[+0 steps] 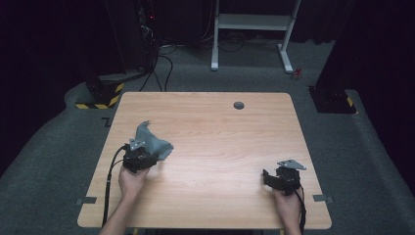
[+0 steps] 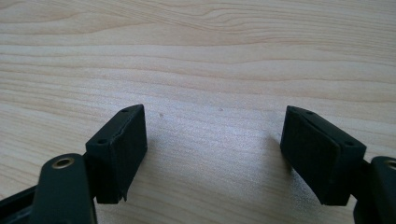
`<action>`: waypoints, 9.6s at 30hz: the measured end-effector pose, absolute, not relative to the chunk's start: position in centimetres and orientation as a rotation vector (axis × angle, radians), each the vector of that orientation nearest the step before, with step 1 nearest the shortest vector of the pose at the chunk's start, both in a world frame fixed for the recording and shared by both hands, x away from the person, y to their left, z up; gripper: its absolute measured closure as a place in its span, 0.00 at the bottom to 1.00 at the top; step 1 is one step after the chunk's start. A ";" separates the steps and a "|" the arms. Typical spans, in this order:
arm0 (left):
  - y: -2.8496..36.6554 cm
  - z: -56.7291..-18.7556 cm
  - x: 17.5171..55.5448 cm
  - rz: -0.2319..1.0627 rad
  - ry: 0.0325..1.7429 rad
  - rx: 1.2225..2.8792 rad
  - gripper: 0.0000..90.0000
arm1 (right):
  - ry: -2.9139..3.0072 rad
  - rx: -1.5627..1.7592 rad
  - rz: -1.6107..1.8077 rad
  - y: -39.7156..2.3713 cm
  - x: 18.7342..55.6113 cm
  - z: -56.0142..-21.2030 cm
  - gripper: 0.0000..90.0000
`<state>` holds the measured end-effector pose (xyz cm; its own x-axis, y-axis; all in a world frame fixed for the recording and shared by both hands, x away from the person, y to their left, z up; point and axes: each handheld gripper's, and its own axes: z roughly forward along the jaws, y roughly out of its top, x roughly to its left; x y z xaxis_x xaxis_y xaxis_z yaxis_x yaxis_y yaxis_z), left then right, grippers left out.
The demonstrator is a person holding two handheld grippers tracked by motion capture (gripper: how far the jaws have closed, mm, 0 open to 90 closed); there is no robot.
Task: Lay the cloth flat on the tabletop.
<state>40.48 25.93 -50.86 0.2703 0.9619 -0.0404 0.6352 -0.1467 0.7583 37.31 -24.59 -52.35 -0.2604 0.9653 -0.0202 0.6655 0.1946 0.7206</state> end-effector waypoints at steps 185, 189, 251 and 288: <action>9.1 -50.3 41.1 0.385 1.106 2.115 0.59 | 2.360 1.176 0.954 -16.9 36.7 -51.5 0.99; 7.7 -50.8 42.2 0.387 1.116 2.164 0.61 | 2.344 1.189 0.957 -17.6 36.3 -51.4 0.99; 8.2 -50.4 41.3 0.362 1.099 2.216 0.73 | 2.335 1.268 0.953 -15.3 41.0 -49.6 0.74; 10.4 -50.3 40.3 0.369 1.091 2.205 0.62 | 2.404 1.251 0.848 -12.7 43.2 -50.7 0.82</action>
<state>40.31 10.37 -50.28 0.6152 0.7877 -0.0309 0.6072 -0.4484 0.6559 43.21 -12.69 -50.75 -0.5752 0.8180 0.0056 0.6405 0.4461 0.6251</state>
